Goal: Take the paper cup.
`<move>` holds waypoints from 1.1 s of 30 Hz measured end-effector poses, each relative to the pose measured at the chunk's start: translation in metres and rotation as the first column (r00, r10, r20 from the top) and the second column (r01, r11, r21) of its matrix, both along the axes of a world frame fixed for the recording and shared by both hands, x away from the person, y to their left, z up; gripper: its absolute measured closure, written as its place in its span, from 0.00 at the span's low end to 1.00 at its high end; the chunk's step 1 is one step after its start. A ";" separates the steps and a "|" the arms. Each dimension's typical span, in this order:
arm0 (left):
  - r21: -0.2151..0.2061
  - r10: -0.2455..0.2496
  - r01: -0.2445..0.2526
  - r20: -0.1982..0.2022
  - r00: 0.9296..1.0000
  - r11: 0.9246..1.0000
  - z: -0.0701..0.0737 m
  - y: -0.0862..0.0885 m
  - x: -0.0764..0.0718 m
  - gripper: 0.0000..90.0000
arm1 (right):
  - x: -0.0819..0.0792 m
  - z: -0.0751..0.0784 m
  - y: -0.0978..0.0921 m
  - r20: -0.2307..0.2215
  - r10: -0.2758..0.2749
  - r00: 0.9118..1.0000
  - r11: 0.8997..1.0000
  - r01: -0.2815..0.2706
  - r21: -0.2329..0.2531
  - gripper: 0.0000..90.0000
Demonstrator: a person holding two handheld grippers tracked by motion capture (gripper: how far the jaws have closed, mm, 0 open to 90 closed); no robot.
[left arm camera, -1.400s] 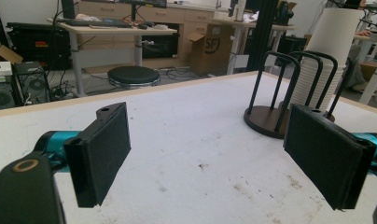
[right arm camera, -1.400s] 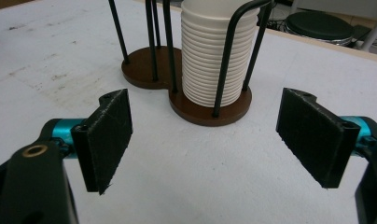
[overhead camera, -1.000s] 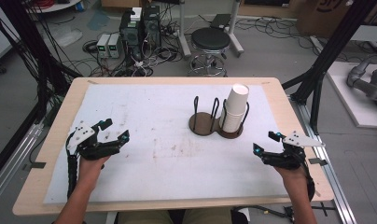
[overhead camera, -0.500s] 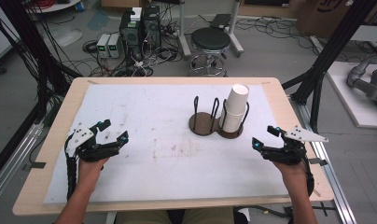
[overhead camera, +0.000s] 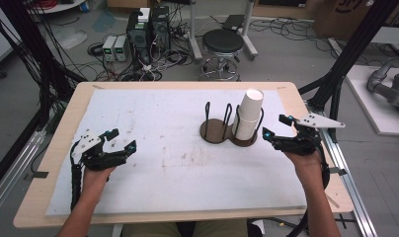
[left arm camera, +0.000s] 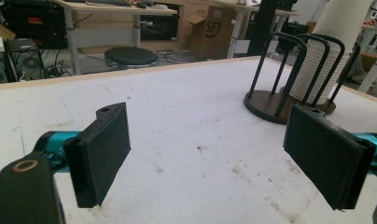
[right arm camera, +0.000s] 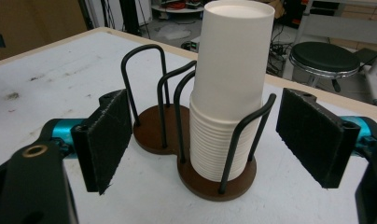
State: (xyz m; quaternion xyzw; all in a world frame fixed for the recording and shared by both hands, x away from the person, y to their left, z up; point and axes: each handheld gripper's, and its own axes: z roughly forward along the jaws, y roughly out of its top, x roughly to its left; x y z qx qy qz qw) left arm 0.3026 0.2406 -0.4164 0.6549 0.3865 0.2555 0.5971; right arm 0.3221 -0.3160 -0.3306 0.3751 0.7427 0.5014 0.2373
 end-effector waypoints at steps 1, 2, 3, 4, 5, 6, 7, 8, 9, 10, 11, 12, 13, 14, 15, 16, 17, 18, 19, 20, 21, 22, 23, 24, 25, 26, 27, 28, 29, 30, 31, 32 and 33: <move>0.001 0.000 0.000 0.008 1.000 1.000 0.001 -0.001 0.000 0.16 | 0.006 0.003 0.003 -0.002 0.004 1.000 1.000 -0.004 -0.011 0.21; -0.010 -0.004 0.004 0.014 1.000 1.000 0.001 -0.002 -0.001 0.16 | 0.009 0.005 0.005 -0.009 0.005 1.000 1.000 -0.005 -0.012 0.21; -0.005 -0.005 0.005 0.014 1.000 1.000 0.001 -0.002 -0.001 0.16 | 0.012 0.008 0.006 -0.007 0.008 1.000 1.000 -0.008 -0.014 0.21; -0.005 -0.005 0.005 0.014 1.000 1.000 0.001 -0.002 -0.001 0.16 | 0.014 0.011 0.007 -0.006 0.004 1.000 1.000 -0.004 -0.014 0.21; -0.009 -0.004 0.005 0.014 1.000 1.000 0.001 -0.002 -0.001 0.16 | 0.017 0.014 0.008 -0.005 0.004 1.000 1.000 -0.004 -0.018 0.21; -0.009 -0.004 0.005 0.014 1.000 1.000 0.001 -0.002 -0.001 0.16 | 0.018 0.016 0.009 -0.006 0.002 1.000 1.000 -0.002 -0.023 0.21; -0.014 -0.007 0.007 0.023 1.000 1.000 0.001 -0.002 -0.001 0.16 | 0.022 0.019 0.010 0.000 0.002 1.000 1.000 -0.002 -0.030 0.21; -0.019 -0.008 0.009 0.029 1.000 1.000 0.002 -0.002 -0.001 0.16 | 0.023 0.022 0.011 -0.004 0.000 1.000 0.999 0.000 -0.035 0.21; -0.027 -0.010 0.011 0.030 0.999 1.000 0.002 -0.002 -0.001 0.16 | 0.025 0.024 0.012 -0.005 -0.001 1.000 0.999 0.000 -0.036 0.21; -0.027 -0.010 0.011 0.030 0.999 1.000 0.002 -0.002 -0.001 0.16 | 0.027 0.026 0.012 0.001 -0.001 1.000 0.999 0.001 -0.041 0.21; -0.030 -0.011 0.012 0.032 0.999 0.999 0.001 -0.002 -0.001 0.16 | 0.029 0.028 0.014 -0.003 -0.002 1.000 0.999 0.002 -0.044 0.21; -0.027 -0.015 0.015 0.028 1.000 1.000 0.001 -0.003 -0.001 0.16 | 0.031 0.029 0.015 -0.005 -0.005 1.000 0.999 0.005 -0.050 0.21; -0.027 -0.015 0.015 0.028 1.000 1.000 0.001 -0.003 -0.001 0.16 | 0.033 0.030 0.015 -0.006 -0.007 1.000 0.998 0.007 -0.055 0.21; -0.027 -0.015 0.016 0.028 0.999 0.999 0.001 -0.003 0.000 0.16 | 0.033 0.030 0.015 -0.006 -0.007 1.000 0.998 0.007 -0.055 0.21; -0.027 -0.018 0.019 0.029 0.999 0.999 0.001 -0.003 0.000 0.16 | 0.035 0.030 0.016 -0.011 -0.011 1.000 0.998 0.010 -0.062 0.21; -0.030 -0.016 0.017 0.028 0.999 0.999 0.001 -0.004 0.000 0.16 | 0.041 0.029 0.018 -0.023 -0.014 1.000 0.997 0.013 -0.070 0.21; -0.028 -0.017 0.018 0.028 0.999 0.999 0.001 -0.004 0.000 0.16 | 0.044 0.030 0.018 -0.029 -0.019 0.999 0.997 0.017 -0.070 0.21; -0.028 -0.020 0.021 0.029 0.999 0.999 0.001 -0.005 0.000 0.16 | 0.047 0.030 0.019 -0.035 -0.024 0.999 0.997 0.021 -0.072 0.21; -0.028 -0.020 0.021 0.029 0.999 0.999 0.001 -0.005 0.000 0.16 | 0.050 0.031 0.019 -0.034 -0.028 0.999 0.997 0.025 -0.074 0.21; -0.030 -0.019 0.020 0.030 0.999 0.999 0.001 -0.005 0.000 0.16 | 0.052 0.031 0.020 -0.039 -0.028 0.999 0.997 0.025 -0.070 0.21; -0.030 -0.019 0.020 0.031 0.999 0.999 0.001 -0.005 0.000 0.16 | 0.056 0.032 0.020 -0.038 -0.027 0.999 0.997 0.024 -0.071 0.21; -0.027 -0.019 0.020 0.030 0.999 0.999 0.001 -0.005 0.000 0.16 | 0.058 0.032 0.022 -0.044 -0.029 0.999 0.997 0.025 -0.071 0.21; -0.027 -0.019 0.020 0.030 0.999 0.999 0.001 -0.005 0.000 0.16 | 0.061 0.033 0.023 -0.049 -0.026 0.998 0.997 0.022 -0.076 0.21; -0.026 -0.019 0.019 0.030 0.999 0.999 0.001 -0.005 0.001 0.16 | 0.063 0.033 0.025 -0.055 -0.026 0.998 0.997 0.021 -0.081 0.21; -0.024 -0.020 0.020 0.029 0.999 1.000 0.001 -0.004 0.001 0.16 | 0.063 0.033 0.025 -0.055 -0.026 0.998 0.997 0.021 -0.081 0.21; -0.023 -0.020 0.021 0.029 0.999 1.000 0.001 -0.004 0.001 0.16 | 0.068 0.034 0.028 -0.055 -0.026 0.998 0.996 0.021 -0.084 0.21; -0.023 -0.020 0.021 0.029 0.999 1.000 0.001 -0.004 0.001 0.16 | 0.070 0.034 0.029 -0.057 -0.028 0.998 0.996 0.024 -0.082 0.21; -0.025 -0.022 0.023 0.029 0.999 0.999 0.001 -0.004 0.001 0.16 | 0.072 0.034 0.031 -0.061 -0.036 0.998 0.996 0.031 -0.079 0.21; -0.025 -0.022 0.023 0.029 0.999 0.999 0.001 -0.004 0.001 0.16 | 0.072 0.034 0.031 -0.061 -0.036 0.998 0.996 0.031 -0.079 0.21; -0.025 -0.026 0.027 0.029 0.999 0.999 0.001 -0.005 0.001 0.17 | 0.077 0.032 0.034 -0.065 -0.040 0.997 0.996 0.035 -0.076 0.21; -0.025 -0.026 0.027 0.029 0.999 0.999 0.001 -0.005 0.001 0.16 | 0.080 0.031 0.035 -0.077 -0.044 0.996 0.996 0.038 -0.082 0.21; -0.026 -0.029 0.029 0.030 0.999 0.999 0.000 -0.005 0.001 0.16 | 0.082 0.030 0.036 -0.077 -0.045 0.996 0.995 0.038 -0.089 0.21; -0.026 -0.029 0.029 0.030 0.999 0.999 0.000 -0.005 0.001 0.16 | 0.084 0.029 0.038 -0.086 -0.046 0.995 0.995 0.038 -0.092 0.21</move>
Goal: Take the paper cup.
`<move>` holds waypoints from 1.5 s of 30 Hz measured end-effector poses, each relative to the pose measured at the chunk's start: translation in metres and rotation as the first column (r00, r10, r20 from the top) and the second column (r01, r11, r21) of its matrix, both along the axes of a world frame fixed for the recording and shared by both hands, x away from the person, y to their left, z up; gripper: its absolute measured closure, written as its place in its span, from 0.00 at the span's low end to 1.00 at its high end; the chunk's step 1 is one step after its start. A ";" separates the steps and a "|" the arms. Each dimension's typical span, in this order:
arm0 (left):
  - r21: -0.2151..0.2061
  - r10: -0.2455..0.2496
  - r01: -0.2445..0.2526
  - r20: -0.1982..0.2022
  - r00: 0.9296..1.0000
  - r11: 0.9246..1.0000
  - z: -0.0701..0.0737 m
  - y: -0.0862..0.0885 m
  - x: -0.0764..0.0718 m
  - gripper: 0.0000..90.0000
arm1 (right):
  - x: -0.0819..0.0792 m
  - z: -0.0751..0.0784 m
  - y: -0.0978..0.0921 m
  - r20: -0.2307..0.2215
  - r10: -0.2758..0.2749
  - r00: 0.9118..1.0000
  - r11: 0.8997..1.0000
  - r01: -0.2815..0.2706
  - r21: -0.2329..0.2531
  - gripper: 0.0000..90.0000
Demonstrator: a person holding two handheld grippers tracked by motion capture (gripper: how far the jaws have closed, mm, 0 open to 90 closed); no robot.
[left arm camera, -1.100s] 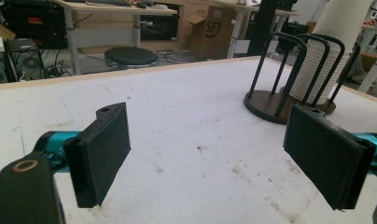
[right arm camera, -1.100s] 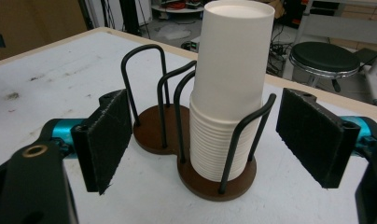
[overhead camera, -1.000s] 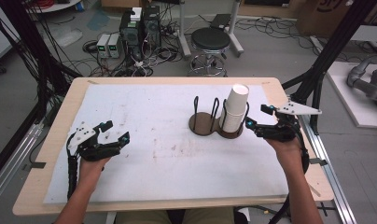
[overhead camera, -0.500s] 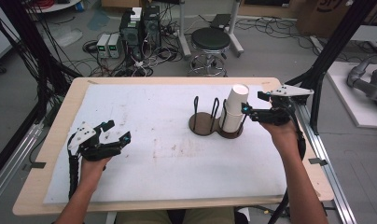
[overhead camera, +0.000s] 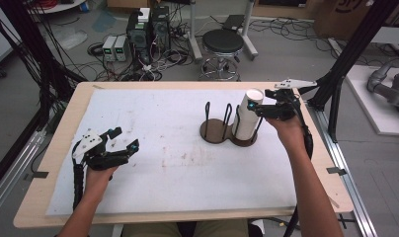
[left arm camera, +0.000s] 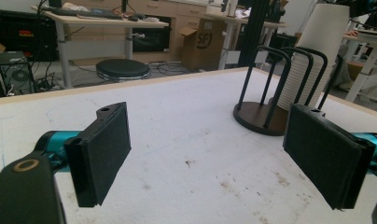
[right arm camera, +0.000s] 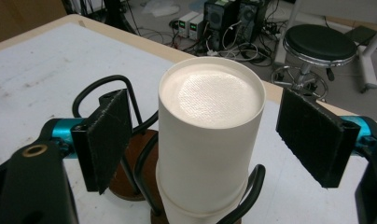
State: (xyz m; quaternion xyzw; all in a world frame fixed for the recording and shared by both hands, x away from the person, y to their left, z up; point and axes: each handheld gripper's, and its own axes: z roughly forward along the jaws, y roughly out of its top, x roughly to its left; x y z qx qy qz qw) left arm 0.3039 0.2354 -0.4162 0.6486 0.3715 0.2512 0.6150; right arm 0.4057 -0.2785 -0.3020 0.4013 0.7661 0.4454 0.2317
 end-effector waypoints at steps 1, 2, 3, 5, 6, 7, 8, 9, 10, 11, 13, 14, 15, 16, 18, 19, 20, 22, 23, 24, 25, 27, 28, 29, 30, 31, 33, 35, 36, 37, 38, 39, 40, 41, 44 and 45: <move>0.001 -0.002 0.002 0.001 1.000 1.000 0.000 0.000 0.000 0.17 | 0.002 -0.001 0.001 -0.004 -0.002 1.000 1.000 0.002 -0.001 0.21; 0.000 -0.004 0.004 0.001 1.000 1.000 0.000 0.000 0.000 0.17 | 0.002 -0.001 0.001 -0.004 -0.002 1.000 1.000 0.002 -0.001 0.21; 0.001 -0.006 0.006 0.003 1.000 1.000 0.000 0.000 0.000 0.16 | 0.003 -0.002 0.002 -0.006 -0.003 1.000 1.000 0.003 -0.001 0.21; 0.002 -0.010 0.010 0.004 1.000 1.000 0.000 0.000 0.000 0.17 | 0.007 -0.004 0.003 -0.018 0.001 1.000 1.000 -0.001 0.004 0.21; 0.004 -0.010 0.010 0.004 1.000 1.000 0.000 -0.001 0.000 0.17 | 0.008 -0.004 0.004 -0.021 0.000 1.000 1.000 0.000 0.005 0.21; 0.002 -0.010 0.010 0.003 1.000 1.000 0.000 -0.001 0.000 0.17 | 0.008 -0.004 0.005 -0.027 -0.003 1.000 1.000 0.003 0.003 0.21; 0.001 -0.011 0.011 0.002 1.000 1.000 0.000 -0.001 0.000 0.17 | 0.009 -0.004 0.005 -0.026 -0.005 1.000 1.000 0.005 0.002 0.22; 0.004 -0.011 0.011 0.002 1.000 1.000 0.000 -0.001 0.000 0.17 | 0.010 -0.005 0.005 -0.029 -0.009 1.000 1.000 0.009 0.001 0.23; 0.004 -0.011 0.011 0.002 1.000 1.000 0.000 -0.001 0.000 0.17 | 0.011 -0.005 0.004 -0.038 -0.006 0.999 1.000 0.006 0.008 0.28; 0.003 -0.009 0.009 0.001 1.000 1.000 0.000 -0.001 0.000 0.17 | 0.011 -0.006 0.004 -0.047 0.002 0.999 1.000 -0.001 0.014 0.30; 0.005 -0.009 0.009 0.001 1.000 1.000 0.000 -0.001 0.000 0.17 | 0.012 -0.007 0.004 -0.049 0.004 0.999 1.000 -0.003 0.010 0.31; 0.005 -0.009 0.009 0.000 1.000 1.000 0.000 -0.001 0.000 0.17 | 0.012 -0.007 0.004 -0.050 0.003 0.999 1.000 -0.002 0.012 0.31; 0.005 -0.009 0.009 0.000 1.000 1.000 0.000 -0.001 0.000 0.17 | 0.012 -0.007 0.004 -0.050 0.003 0.999 1.000 -0.002 0.012 0.31; 0.005 -0.008 0.008 0.001 1.000 1.000 0.000 -0.001 0.000 0.17 | 0.012 -0.007 0.004 -0.045 0.006 0.999 1.000 -0.005 0.008 0.33; 0.001 -0.010 0.010 0.000 1.000 1.000 0.000 -0.001 0.000 0.17 | 0.012 -0.006 0.003 -0.034 0.004 0.999 1.000 -0.004 0.008 0.36; 0.004 -0.008 0.008 0.000 1.000 1.000 0.000 0.000 0.000 0.17 | 0.012 -0.006 0.002 -0.038 0.003 0.999 1.000 -0.002 0.012 0.36; 0.004 -0.008 0.008 0.000 1.000 1.000 0.000 0.000 0.000 0.17 | 0.013 -0.006 0.001 -0.035 0.005 0.999 1.000 -0.005 0.014 0.37; 0.001 -0.009 0.009 -0.003 1.000 1.000 0.000 0.000 0.000 0.17 | 0.012 -0.006 0.001 -0.040 0.005 0.999 1.000 -0.004 0.017 0.37; -0.001 -0.010 0.010 -0.002 1.000 1.000 0.000 -0.001 0.000 0.17 | 0.013 -0.006 0.001 -0.032 0.011 0.999 1.000 -0.011 0.012 0.37; -0.002 -0.010 0.010 -0.004 1.000 1.000 0.000 -0.001 0.000 0.17 | 0.012 -0.005 0.001 -0.031 0.011 0.999 1.000 -0.010 0.009 0.38; -0.002 -0.010 0.010 -0.004 1.000 1.000 0.000 -0.001 0.000 0.17 | 0.012 -0.005 0.001 -0.031 0.011 0.999 1.000 -0.010 0.009 0.38; -0.005 -0.012 0.012 -0.005 1.000 1.000 0.000 -0.001 0.000 0.17 | 0.010 -0.002 0.002 -0.004 0.009 1.000 1.000 -0.009 0.013 0.38; -0.003 -0.013 0.013 -0.008 1.000 1.000 0.000 -0.001 0.000 0.17 | 0.010 0.000 0.002 0.002 0.007 1.000 1.000 -0.007 0.017 0.38; -0.002 -0.011 0.011 -0.009 1.000 1.000 0.000 -0.001 0.000 0.17 | 0.010 0.002 0.002 0.012 0.008 1.000 1.000 -0.008 0.015 0.38; -0.002 -0.011 0.011 -0.008 1.000 1.000 0.000 -0.001 0.000 0.17 | 0.010 0.004 0.002 0.008 0.009 1.000 1.000 -0.009 0.018 0.38; -0.002 -0.011 0.011 -0.008 1.000 1.000 0.000 -0.001 0.000 0.17 | 0.009 0.005 0.002 0.013 0.011 1.000 1.000 -0.012 0.012 0.38; -0.001 -0.011 0.011 -0.005 1.000 1.000 0.000 -0.001 0.000 0.17 | 0.008 0.009 0.002 0.019 0.009 1.000 1.000 -0.009 0.018 0.38; -0.005 -0.010 0.010 -0.005 1.000 1.000 0.000 -0.001 0.000 0.17 | 0.008 0.011 0.002 0.023 0.008 1.000 1.000 -0.008 0.019 0.38; -0.007 -0.015 0.015 -0.004 1.000 1.000 0.000 -0.001 0.000 0.17 | 0.006 0.016 0.002 0.034 0.007 0.999 1.000 -0.008 0.030 0.39; -0.007 -0.015 0.015 -0.004 1.000 1.000 0.000 -0.001 0.000 0.17 | 0.005 0.019 0.001 0.035 0.005 0.999 0.999 -0.007 0.038 0.38; -0.011 -0.020 0.020 -0.004 1.000 1.000 0.000 -0.001 0.000 0.17 | 0.005 0.019 0.001 0.035 0.005 0.999 0.999 -0.007 0.038 0.38; -0.012 -0.022 0.022 -0.001 1.000 1.000 0.000 -0.001 0.000 0.17 | 0.005 0.023 0.000 0.047 0.007 0.999 0.999 -0.009 0.041 0.39; -0.013 -0.023 0.023 0.003 1.000 1.000 0.000 -0.002 0.000 0.17 | 0.005 0.025 -0.001 0.050 0.008 0.999 0.999 -0.010 0.045 0.39; -0.012 -0.027 0.028 0.005 1.000 1.000 0.000 -0.002 0.000 0.17 | 0.004 0.027 -0.001 0.052 0.006 0.999 0.999 -0.009 0.048 0.39; -0.011 -0.030 0.030 0.005 1.000 0.999 0.000 -0.002 0.000 0.17 | 0.002 0.030 -0.001 0.066 0.007 0.998 0.998 -0.011 0.054 0.39; -0.009 -0.031 0.031 0.006 0.999 0.999 0.000 -0.002 0.000 0.17 | 0.000 0.035 -0.001 0.079 0.007 0.997 0.999 -0.011 0.053 0.39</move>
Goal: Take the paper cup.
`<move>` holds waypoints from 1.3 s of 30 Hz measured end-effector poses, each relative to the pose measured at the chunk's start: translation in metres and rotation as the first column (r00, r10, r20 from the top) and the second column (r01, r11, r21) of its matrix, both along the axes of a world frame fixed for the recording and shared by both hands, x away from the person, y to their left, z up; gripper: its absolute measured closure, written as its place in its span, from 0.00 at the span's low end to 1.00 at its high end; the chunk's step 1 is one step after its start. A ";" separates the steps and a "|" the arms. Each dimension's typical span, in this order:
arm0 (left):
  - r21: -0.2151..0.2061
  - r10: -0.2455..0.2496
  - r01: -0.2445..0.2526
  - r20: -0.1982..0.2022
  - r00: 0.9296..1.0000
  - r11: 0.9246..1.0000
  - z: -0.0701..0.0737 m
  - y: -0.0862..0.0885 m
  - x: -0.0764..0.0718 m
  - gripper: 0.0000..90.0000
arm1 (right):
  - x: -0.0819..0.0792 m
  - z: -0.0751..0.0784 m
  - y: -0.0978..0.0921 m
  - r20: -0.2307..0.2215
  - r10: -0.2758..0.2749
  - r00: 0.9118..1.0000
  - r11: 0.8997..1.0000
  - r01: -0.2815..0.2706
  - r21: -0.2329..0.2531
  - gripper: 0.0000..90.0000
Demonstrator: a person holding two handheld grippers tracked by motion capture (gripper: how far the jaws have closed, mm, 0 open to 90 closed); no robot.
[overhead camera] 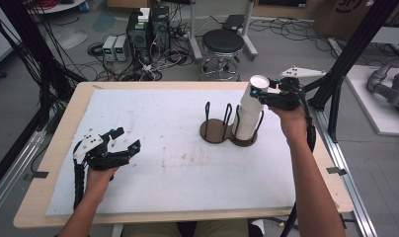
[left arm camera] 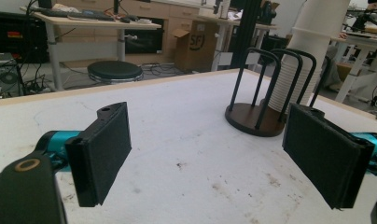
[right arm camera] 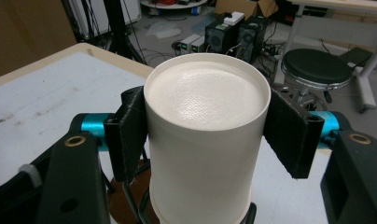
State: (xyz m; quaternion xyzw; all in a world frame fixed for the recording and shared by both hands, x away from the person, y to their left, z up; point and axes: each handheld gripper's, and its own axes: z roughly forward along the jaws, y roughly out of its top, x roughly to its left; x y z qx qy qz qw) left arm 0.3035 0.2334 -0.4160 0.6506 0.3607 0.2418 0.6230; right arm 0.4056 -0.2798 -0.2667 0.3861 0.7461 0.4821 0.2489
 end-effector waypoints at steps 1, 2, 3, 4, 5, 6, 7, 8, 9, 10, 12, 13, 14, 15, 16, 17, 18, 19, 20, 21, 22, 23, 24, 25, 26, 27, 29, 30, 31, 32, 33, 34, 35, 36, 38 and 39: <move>0.000 -0.001 0.001 0.001 1.000 1.000 0.000 0.000 0.000 0.17 | 0.000 0.000 0.000 0.000 0.000 1.000 1.000 0.000 0.000 0.39; -0.002 -0.003 0.003 0.000 1.000 1.000 0.000 0.000 0.000 0.17 | -0.003 0.006 -0.001 0.016 0.007 1.000 1.000 -0.007 0.014 0.39; -0.002 -0.005 0.005 -0.001 1.000 1.000 0.000 0.000 0.000 0.17 | -0.003 0.006 -0.001 0.016 0.007 1.000 1.000 -0.007 0.014 0.39; -0.006 -0.008 0.008 -0.004 1.000 1.000 0.000 -0.001 0.000 0.17 | -0.006 0.011 -0.001 0.027 0.014 1.000 1.000 -0.014 0.016 0.39; -0.005 -0.012 0.012 -0.007 1.000 1.000 -0.001 -0.001 0.000 0.17 | -0.007 0.014 -0.002 0.034 0.012 0.999 1.000 -0.013 0.015 0.39; -0.005 -0.012 0.012 -0.007 1.000 1.000 -0.001 -0.001 0.000 0.17 | -0.009 0.017 -0.002 0.043 0.016 0.999 1.000 -0.017 0.022 0.39; -0.005 -0.013 0.013 -0.005 1.000 1.000 -0.001 -0.002 0.000 0.17 | -0.009 0.017 -0.002 0.043 0.016 0.999 1.000 -0.017 0.022 0.39; -0.004 -0.013 0.013 -0.005 1.000 1.000 -0.001 -0.002 0.000 0.17 | -0.013 0.022 -0.004 0.058 0.015 0.998 1.000 -0.017 0.027 0.39; 0.000 -0.014 0.014 -0.004 1.000 1.000 -0.001 -0.002 0.000 0.17 | -0.013 0.022 -0.004 0.058 0.015 0.998 1.000 -0.017 0.027 0.39; -0.002 -0.015 0.015 -0.004 1.000 1.000 0.000 -0.002 0.000 0.17 | -0.016 0.028 -0.004 0.078 0.021 0.997 0.999 -0.023 0.027 0.39; -0.006 -0.017 0.017 0.002 1.000 1.000 0.000 -0.002 0.000 0.17 | -0.020 0.033 -0.005 0.090 0.028 0.996 0.999 -0.031 0.031 0.39; -0.006 -0.017 0.017 0.002 1.000 1.000 0.000 -0.002 0.000 0.17 | -0.020 0.033 -0.005 0.090 0.028 0.996 0.999 -0.031 0.031 0.39; -0.008 -0.021 0.021 0.002 1.000 1.000 -0.001 -0.003 0.000 0.17 | -0.024 0.037 -0.005 0.094 0.035 0.995 0.999 -0.039 0.036 0.39; -0.008 -0.021 0.021 0.002 1.000 1.000 -0.001 -0.003 0.000 0.17 | -0.024 0.037 -0.005 0.094 0.035 0.995 0.999 -0.039 0.036 0.39; -0.007 -0.026 0.026 0.003 1.000 1.000 -0.001 -0.003 0.000 0.17 | -0.029 0.039 -0.005 0.100 0.048 0.994 0.998 -0.052 0.041 0.39; -0.006 -0.028 0.028 0.003 1.000 1.000 -0.001 -0.003 0.000 0.17 | -0.032 0.040 -0.004 0.103 0.056 0.993 0.997 -0.061 0.041 0.39; -0.003 -0.030 0.030 0.003 1.000 1.000 -0.001 -0.003 -0.001 0.17 | -0.032 0.040 -0.004 0.103 0.056 0.993 0.997 -0.061 0.041 0.39; -0.001 -0.032 0.032 0.004 0.999 0.999 0.000 -0.003 -0.001 0.17 | -0.039 0.042 -0.004 0.120 0.082 0.989 0.995 -0.087 0.045 0.39; -0.002 -0.032 0.032 0.004 0.999 0.999 0.000 -0.003 -0.001 0.17 | -0.039 0.042 -0.004 0.120 0.082 0.989 0.995 -0.087 0.045 0.39; -0.002 -0.034 0.034 0.002 0.999 0.999 -0.001 -0.003 -0.001 0.17 | -0.047 0.043 -0.002 0.128 0.107 0.986 0.992 -0.114 0.048 0.39; -0.004 -0.035 0.035 0.002 0.999 0.999 -0.001 -0.004 0.000 0.17 | -0.047 0.043 -0.002 0.128 0.107 0.986 0.992 -0.114 0.048 0.39; -0.004 -0.037 0.037 0.002 0.999 0.999 -0.002 -0.004 0.000 0.17 | -0.051 0.044 -0.001 0.129 0.121 0.984 0.991 -0.128 0.047 0.39; -0.002 -0.036 0.036 0.002 0.999 0.999 -0.002 -0.004 0.000 0.17 | -0.058 0.043 0.001 0.133 0.154 0.979 0.986 -0.161 0.047 0.39; -0.004 -0.038 0.038 0.000 0.999 0.999 -0.002 -0.004 0.000 0.17 | -0.061 0.042 0.003 0.131 0.177 0.975 0.981 -0.185 0.052 0.39; -0.007 -0.039 0.039 0.000 0.999 0.999 -0.002 -0.004 0.000 0.17 | -0.061 0.042 0.003 0.131 0.177 0.975 0.981 -0.185 0.052 0.39; -0.005 -0.041 0.041 -0.001 0.999 0.999 -0.002 -0.005 0.000 0.17 | -0.067 0.037 0.005 0.122 0.208 0.971 0.975 -0.215 0.050 0.39; -0.004 -0.050 0.050 -0.002 0.999 0.999 -0.002 -0.005 0.000 0.17 | -0.069 0.034 0.007 0.121 0.235 0.965 0.969 -0.241 0.045 0.39; 0.002 -0.053 0.053 -0.002 0.999 0.999 -0.002 -0.005 0.000 0.17 | -0.072 0.030 0.009 0.109 0.249 0.962 0.966 -0.255 0.045 0.39; 0.001 -0.054 0.054 -0.002 0.999 0.999 -0.002 -0.006 0.000 0.17 | -0.076 0.020 0.012 0.091 0.268 0.959 0.961 -0.273 0.042 0.39; 0.004 -0.060 0.060 -0.001 0.998 0.998 -0.002 -0.007 0.000 0.17 | -0.078 0.014 0.014 0.083 0.275 0.958 0.959 -0.280 0.045 0.39; 0.007 -0.066 0.066 0.002 0.998 0.998 -0.003 -0.007 0.000 0.17 | -0.078 0.014 0.014 0.083 0.275 0.958 0.959 -0.280 0.045 0.39; 0.011 -0.068 0.068 0.004 0.998 0.998 -0.002 -0.008 -0.001 0.17 | -0.079 0.007 0.015 0.072 0.280 0.957 0.958 -0.283 0.045 0.39; 0.012 -0.067 0.067 0.005 0.998 0.998 -0.002 -0.008 -0.001 0.17 | -0.080 0.000 0.015 0.061 0.285 0.957 0.957 -0.288 0.046 0.39; 0.014 -0.071 0.071 0.005 0.997 0.997 -0.002 -0.008 -0.001 0.17 | -0.082 -0.013 0.017 0.051 0.293 0.955 0.955 -0.295 0.039 0.39; 0.017 -0.077 0.076 0.007 0.997 0.997 -0.002 -0.009 -0.002 0.16 | -0.083 -0.025 0.018 0.044 0.301 0.953 0.953 -0.302 0.017 0.38; 0.020 -0.080 0.079 0.014 0.997 0.997 -0.002 -0.010 -0.002 0.16 | -0.083 -0.025 0.018 0.044 0.301 0.953 0.953 -0.302 0.017 0.38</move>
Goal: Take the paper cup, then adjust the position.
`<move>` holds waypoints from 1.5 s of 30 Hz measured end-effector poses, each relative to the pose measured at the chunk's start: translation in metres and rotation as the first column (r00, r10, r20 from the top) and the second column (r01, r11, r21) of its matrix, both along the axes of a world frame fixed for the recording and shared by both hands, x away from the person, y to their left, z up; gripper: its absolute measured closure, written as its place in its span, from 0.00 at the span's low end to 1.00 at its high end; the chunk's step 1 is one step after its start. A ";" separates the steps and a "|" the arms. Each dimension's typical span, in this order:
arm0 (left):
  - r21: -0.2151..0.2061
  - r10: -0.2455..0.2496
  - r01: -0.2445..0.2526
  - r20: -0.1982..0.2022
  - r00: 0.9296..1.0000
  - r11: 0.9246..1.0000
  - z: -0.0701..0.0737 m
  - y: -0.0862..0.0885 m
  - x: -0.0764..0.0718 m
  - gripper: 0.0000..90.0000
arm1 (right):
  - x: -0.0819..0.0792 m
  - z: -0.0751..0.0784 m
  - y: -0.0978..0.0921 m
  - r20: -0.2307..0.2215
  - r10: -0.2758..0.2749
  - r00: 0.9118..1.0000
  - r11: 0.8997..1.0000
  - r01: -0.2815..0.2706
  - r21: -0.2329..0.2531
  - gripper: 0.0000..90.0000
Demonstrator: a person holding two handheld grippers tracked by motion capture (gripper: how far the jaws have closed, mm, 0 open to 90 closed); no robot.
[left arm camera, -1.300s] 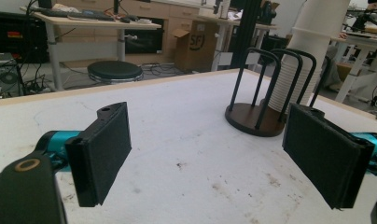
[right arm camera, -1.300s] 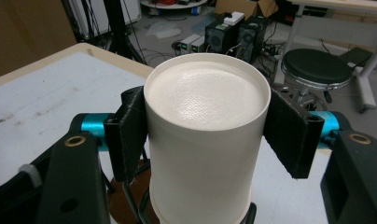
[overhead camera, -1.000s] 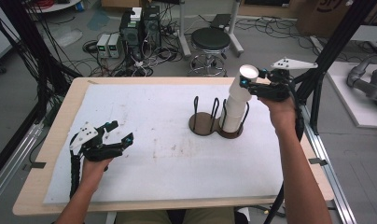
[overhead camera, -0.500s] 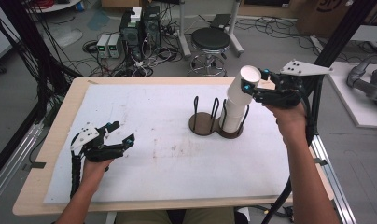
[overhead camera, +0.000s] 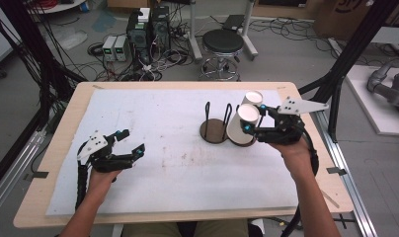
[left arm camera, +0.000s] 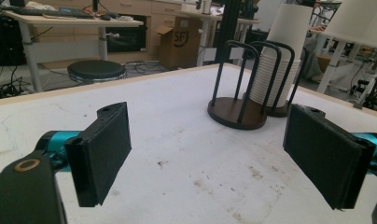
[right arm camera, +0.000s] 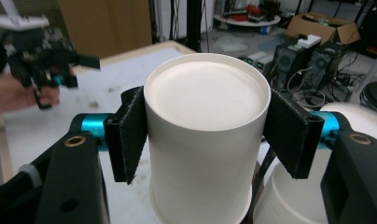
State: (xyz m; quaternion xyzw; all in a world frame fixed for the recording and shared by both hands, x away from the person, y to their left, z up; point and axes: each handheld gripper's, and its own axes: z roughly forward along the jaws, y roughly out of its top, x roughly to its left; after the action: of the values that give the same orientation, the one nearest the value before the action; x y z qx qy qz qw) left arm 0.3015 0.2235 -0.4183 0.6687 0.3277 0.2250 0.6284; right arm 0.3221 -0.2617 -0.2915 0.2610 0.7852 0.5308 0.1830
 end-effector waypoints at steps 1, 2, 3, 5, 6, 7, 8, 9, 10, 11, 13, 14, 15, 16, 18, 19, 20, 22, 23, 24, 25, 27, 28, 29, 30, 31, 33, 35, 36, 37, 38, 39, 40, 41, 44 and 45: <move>0.007 -0.002 0.002 0.005 1.000 1.000 0.000 -0.001 0.000 0.16 | 0.000 -0.006 0.000 0.003 0.001 1.000 1.000 -0.001 -0.006 0.38; 0.010 -0.003 0.003 0.003 1.000 1.000 0.001 -0.002 -0.001 0.16 | -0.001 -0.011 0.001 -0.003 0.002 1.000 1.000 -0.002 -0.004 0.39; 0.014 -0.005 0.005 0.005 1.000 1.000 0.001 -0.003 -0.001 0.16 | -0.003 -0.021 0.001 -0.009 0.006 1.000 1.000 -0.005 0.012 0.39; 0.019 -0.011 0.011 0.001 1.000 1.000 0.000 -0.004 -0.001 0.16 | -0.003 -0.025 0.000 -0.017 0.006 1.000 1.000 -0.005 0.017 0.39; 0.020 -0.012 0.012 0.001 1.000 1.000 0.000 -0.004 -0.001 0.16 | -0.003 -0.029 0.000 -0.012 0.004 1.000 1.000 -0.003 0.023 0.39; 0.021 -0.013 0.013 0.002 1.000 1.000 0.000 -0.004 -0.002 0.16 | -0.002 -0.035 0.000 -0.026 0.006 1.000 0.999 -0.005 0.039 0.39; 0.016 -0.013 0.013 0.004 1.000 1.000 0.001 -0.004 -0.002 0.16 | -0.002 -0.035 0.000 -0.026 0.006 1.000 0.999 -0.005 0.039 0.39; 0.014 -0.017 0.017 0.004 1.000 1.000 0.001 -0.004 -0.002 0.16 | -0.002 -0.037 0.001 -0.030 0.006 1.000 0.999 -0.005 0.042 0.39; 0.010 -0.016 0.016 0.004 1.000 1.000 0.001 -0.004 -0.002 0.16 | -0.002 -0.039 0.001 -0.032 0.009 0.999 0.999 -0.007 0.043 0.39; 0.009 -0.015 0.015 0.006 1.000 1.000 0.001 -0.004 -0.002 0.16 | -0.002 -0.040 0.002 -0.029 0.010 1.000 0.999 -0.008 0.047 0.39; 0.005 -0.013 0.013 0.009 1.000 1.000 0.001 -0.004 -0.002 0.16 | -0.001 -0.042 0.004 -0.026 0.011 1.000 0.999 -0.010 0.045 0.39; 0.003 -0.012 0.012 0.010 1.000 1.000 0.001 -0.004 -0.001 0.16 | -0.002 -0.043 0.005 -0.028 0.013 1.000 0.999 -0.011 0.048 0.39; -0.002 -0.012 0.012 0.011 1.000 1.000 0.001 -0.003 -0.001 0.16 | -0.002 -0.045 0.008 -0.030 0.015 0.999 0.998 -0.013 0.058 0.39; -0.002 -0.012 0.012 0.011 1.000 1.000 0.001 -0.003 -0.001 0.16 | -0.001 -0.045 0.009 -0.036 0.021 0.999 0.999 -0.020 0.049 0.39; 0.002 -0.015 0.015 0.011 1.000 1.000 0.001 -0.004 0.000 0.16 | -0.002 -0.045 0.010 -0.036 0.021 0.999 0.999 -0.019 0.038 0.38; 0.007 -0.018 0.018 0.012 1.000 1.000 0.001 -0.003 -0.001 0.16 | -0.002 -0.044 0.012 -0.029 0.024 0.999 0.999 -0.023 0.043 0.38; 0.008 -0.017 0.017 0.015 1.000 1.000 0.002 -0.003 -0.002 0.16 | -0.002 -0.044 0.012 -0.025 0.024 0.999 0.999 -0.023 0.043 0.38; 0.011 -0.017 0.017 0.018 1.000 1.000 0.002 -0.003 -0.003 0.16 | -0.002 -0.043 0.013 -0.027 0.020 0.999 0.999 -0.019 0.044 0.38; 0.007 -0.016 0.016 0.016 1.000 1.000 0.002 -0.002 -0.004 0.16 | -0.002 -0.043 0.013 -0.031 0.021 0.999 0.999 -0.020 0.047 0.38; 0.004 -0.014 0.013 0.017 1.000 1.000 0.002 -0.002 -0.004 0.16 | -0.002 -0.044 0.014 -0.033 0.023 0.999 0.999 -0.021 0.045 0.38; 0.004 -0.015 0.015 0.018 1.000 1.000 0.002 -0.002 -0.004 0.16 | -0.002 -0.044 0.014 -0.031 0.025 0.999 0.999 -0.023 0.044 0.38; 0.007 -0.024 0.024 0.019 1.000 1.000 0.001 -0.002 -0.004 0.16 | -0.003 -0.044 0.015 -0.031 0.028 0.999 0.999 -0.026 0.044 0.38; 0.008 -0.027 0.027 0.023 0.999 1.000 0.001 -0.002 -0.004 0.16 | -0.003 -0.044 0.015 -0.019 0.029 0.999 0.999 -0.028 0.036 0.38; 0.013 -0.031 0.031 0.028 0.999 0.999 0.001 -0.002 -0.003 0.16 | -0.003 -0.044 0.015 -0.019 0.029 0.999 0.999 -0.028 0.036 0.38; 0.020 -0.032 0.031 0.032 0.999 0.999 0.001 -0.002 -0.003 0.16 | -0.003 -0.044 0.015 -0.020 0.030 0.999 0.999 -0.030 0.038 0.38; 0.030 -0.035 0.034 0.036 0.999 0.999 0.001 -0.003 -0.003 0.16 | -0.002 -0.044 0.015 -0.018 0.032 0.999 0.999 -0.031 0.040 0.38; 0.049 -0.048 0.046 0.045 0.998 0.998 0.000 -0.004 -0.003 0.16 | -0.002 -0.045 0.016 -0.021 0.032 0.999 0.999 -0.032 0.041 0.38; 0.056 -0.067 0.064 0.055 0.996 0.996 0.000 -0.006 -0.003 0.16 | -0.002 -0.045 0.017 -0.024 0.035 0.999 0.999 -0.034 0.041 0.38; 0.061 -0.076 0.072 0.060 0.995 0.995 0.000 -0.007 -0.004 0.16 | -0.002 -0.046 0.018 -0.024 0.039 0.999 0.998 -0.038 0.041 0.38; 0.064 -0.085 0.081 0.062 0.994 0.995 -0.001 -0.008 -0.004 0.16 | -0.002 -0.046 0.018 -0.024 0.039 0.999 0.998 -0.038 0.041 0.38; 0.067 -0.092 0.088 0.061 0.994 0.994 -0.001 -0.009 -0.004 0.16 | -0.001 -0.046 0.018 -0.025 0.042 0.999 0.998 -0.041 0.041 0.38; 0.069 -0.099 0.095 0.059 0.993 0.993 -0.001 -0.010 -0.004 0.16 | -0.001 -0.046 0.018 -0.028 0.045 0.999 0.998 -0.044 0.042 0.38; 0.071 -0.110 0.106 0.053 0.992 0.992 -0.002 -0.011 -0.004 0.16 | -0.001 -0.046 0.019 -0.027 0.046 0.999 0.998 -0.045 0.044 0.38; 0.068 -0.114 0.111 0.046 0.992 0.991 -0.001 -0.011 -0.004 0.16 | -0.001 -0.047 0.020 -0.030 0.051 0.998 0.998 -0.049 0.043 0.38; 0.056 -0.131 0.129 0.022 0.991 0.990 0.001 -0.015 -0.004 0.15 | 0.000 -0.048 0.023 -0.034 0.058 0.998 0.998 -0.057 0.042 0.38; 0.054 -0.137 0.136 0.020 0.990 0.989 0.003 -0.017 -0.004 0.14 | 0.000 -0.049 0.024 -0.034 0.064 0.997 0.997 -0.063 0.041 0.38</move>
State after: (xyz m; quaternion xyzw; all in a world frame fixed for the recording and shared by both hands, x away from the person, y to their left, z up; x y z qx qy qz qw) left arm 0.2972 0.2064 -0.4156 0.7031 0.2676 0.1981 0.6283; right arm 0.3225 -0.2377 -0.3402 0.2487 0.7856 0.5472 0.1470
